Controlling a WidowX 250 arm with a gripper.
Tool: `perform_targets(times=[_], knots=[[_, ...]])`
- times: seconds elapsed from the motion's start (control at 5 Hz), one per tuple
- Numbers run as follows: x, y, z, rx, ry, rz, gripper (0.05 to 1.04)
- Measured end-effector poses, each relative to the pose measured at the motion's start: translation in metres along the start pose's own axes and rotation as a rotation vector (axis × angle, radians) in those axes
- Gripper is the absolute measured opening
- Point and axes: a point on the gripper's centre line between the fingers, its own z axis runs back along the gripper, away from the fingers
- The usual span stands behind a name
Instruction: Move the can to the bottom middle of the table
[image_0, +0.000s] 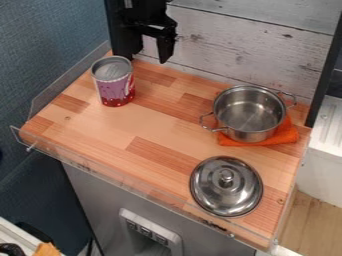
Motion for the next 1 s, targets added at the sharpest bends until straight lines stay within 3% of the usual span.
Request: perform_targets(times=[0.2,0.6,1.0], knots=[[-0.001,0.008,-0.001,0.004,-0.014,-0.022,1.000],[-0.005,0.021,-0.011,0.024,0.004,0.001,1.000],[-0.024,0.022,-0.012,0.054,0.054,0.021,0.997]])
